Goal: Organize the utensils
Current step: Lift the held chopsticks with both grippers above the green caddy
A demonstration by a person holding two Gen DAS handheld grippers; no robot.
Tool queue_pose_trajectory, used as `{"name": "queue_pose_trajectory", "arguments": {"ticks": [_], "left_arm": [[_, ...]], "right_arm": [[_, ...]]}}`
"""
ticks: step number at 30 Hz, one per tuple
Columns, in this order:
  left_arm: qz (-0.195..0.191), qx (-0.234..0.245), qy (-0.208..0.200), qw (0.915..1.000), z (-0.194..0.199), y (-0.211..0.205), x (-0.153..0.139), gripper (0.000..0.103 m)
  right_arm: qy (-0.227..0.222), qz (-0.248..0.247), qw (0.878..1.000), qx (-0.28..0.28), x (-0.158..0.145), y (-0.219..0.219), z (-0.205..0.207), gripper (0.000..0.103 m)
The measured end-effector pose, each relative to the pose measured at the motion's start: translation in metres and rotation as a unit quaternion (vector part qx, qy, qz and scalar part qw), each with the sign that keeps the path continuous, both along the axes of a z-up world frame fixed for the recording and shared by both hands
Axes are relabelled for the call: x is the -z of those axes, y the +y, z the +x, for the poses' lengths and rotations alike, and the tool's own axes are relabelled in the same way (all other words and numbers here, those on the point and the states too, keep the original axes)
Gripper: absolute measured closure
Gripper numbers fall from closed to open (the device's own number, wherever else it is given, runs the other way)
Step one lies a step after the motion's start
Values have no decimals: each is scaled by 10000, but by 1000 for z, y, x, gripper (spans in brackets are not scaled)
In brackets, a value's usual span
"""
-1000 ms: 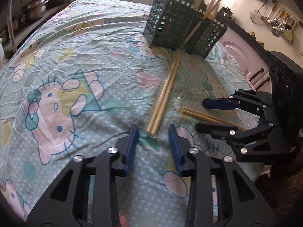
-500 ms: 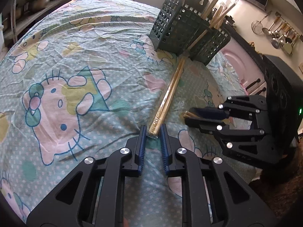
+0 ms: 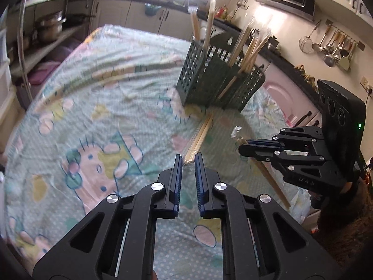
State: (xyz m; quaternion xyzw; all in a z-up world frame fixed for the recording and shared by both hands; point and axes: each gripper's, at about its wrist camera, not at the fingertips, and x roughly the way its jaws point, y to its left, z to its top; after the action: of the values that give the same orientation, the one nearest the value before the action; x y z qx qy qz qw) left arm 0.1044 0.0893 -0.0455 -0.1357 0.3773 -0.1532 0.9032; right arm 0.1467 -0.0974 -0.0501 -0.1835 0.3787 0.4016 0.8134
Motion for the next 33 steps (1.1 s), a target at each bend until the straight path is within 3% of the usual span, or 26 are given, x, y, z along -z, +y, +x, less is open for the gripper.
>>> {"name": "queue_pose_trajectory", "arguments": {"ticks": [10, 18, 33], "left_arm": [[56, -57, -690, 9976, -2, -1, -51, 96], [256, 49, -1160, 9929, 3, -16, -84, 97], [179, 297, -1727, 9844, 22, -36, -137, 100]], "right_arm": [[-453, 679, 9962, 313, -52, -26, 1, 98], [-703, 995, 9906, 621, -76, -45, 7, 98], [-1337, 1726, 9685, 1194, -127, -92, 10, 98]]}}
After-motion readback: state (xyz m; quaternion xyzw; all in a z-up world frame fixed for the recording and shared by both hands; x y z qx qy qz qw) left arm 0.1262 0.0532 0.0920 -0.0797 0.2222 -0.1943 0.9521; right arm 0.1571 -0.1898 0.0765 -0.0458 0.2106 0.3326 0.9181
